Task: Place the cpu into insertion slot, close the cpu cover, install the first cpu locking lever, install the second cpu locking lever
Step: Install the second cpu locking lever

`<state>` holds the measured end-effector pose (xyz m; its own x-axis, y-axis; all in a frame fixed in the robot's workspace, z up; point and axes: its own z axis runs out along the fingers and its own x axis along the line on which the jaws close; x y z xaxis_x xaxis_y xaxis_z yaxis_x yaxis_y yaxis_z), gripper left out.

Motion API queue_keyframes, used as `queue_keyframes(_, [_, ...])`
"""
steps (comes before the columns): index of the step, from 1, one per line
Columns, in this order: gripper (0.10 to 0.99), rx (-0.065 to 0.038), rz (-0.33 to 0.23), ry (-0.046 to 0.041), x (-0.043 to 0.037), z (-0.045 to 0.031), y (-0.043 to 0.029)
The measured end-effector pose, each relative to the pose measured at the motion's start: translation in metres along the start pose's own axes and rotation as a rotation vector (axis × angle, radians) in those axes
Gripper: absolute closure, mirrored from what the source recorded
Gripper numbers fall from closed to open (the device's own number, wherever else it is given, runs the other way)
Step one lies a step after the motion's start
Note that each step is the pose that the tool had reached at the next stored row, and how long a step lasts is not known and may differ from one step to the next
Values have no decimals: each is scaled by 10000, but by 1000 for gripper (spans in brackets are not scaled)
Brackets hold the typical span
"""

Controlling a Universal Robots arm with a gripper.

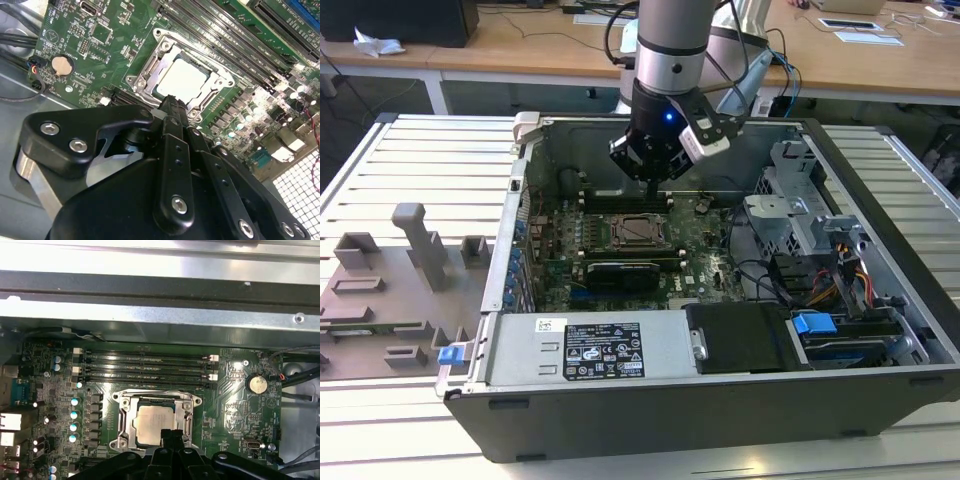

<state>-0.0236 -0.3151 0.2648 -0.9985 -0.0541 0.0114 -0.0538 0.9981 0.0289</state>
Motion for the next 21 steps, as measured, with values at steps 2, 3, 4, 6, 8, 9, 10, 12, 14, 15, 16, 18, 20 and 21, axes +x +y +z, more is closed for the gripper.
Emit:
queue_keyframes(2, [980, 0, 0, 0, 2, -1, -30])
queue_keyframes(3, [980, 0, 0, 0, 3, -1, -50])
queue_keyframes(4, [980, 0, 0, 0, 3, -2, -63])
queue_keyframes(6, [980, 0, -1, 0, 5, -3, -95])
queue_keyframes(8, [980, 0, 1, 0, 7, -4, -129])
queue_keyframes(9, [980, 0, -1, 0, 9, -5, -161])
queue_keyframes(10, [980, 0, 0, -1, 11, -5, -189])
queue_keyframes(12, [980, 0, 0, 0, 13, -6, -222])
queue_keyframes(14, [980, 0, 0, 0, 15, -7, -262])
queue_keyframes(15, [980, -1, 0, 0, 16, -7, -290])
queue_keyframes(16, [980, -1, 0, 0, 18, -7, -316])
queue_keyframes(18, [980, -2, 1, 0, 20, -4, -356])
queue_keyframes(20, [980, -3, 0, 0, 23, -1, -410])
queue_keyframes(21, [980, -3, 0, -1, 24, 0, -422])
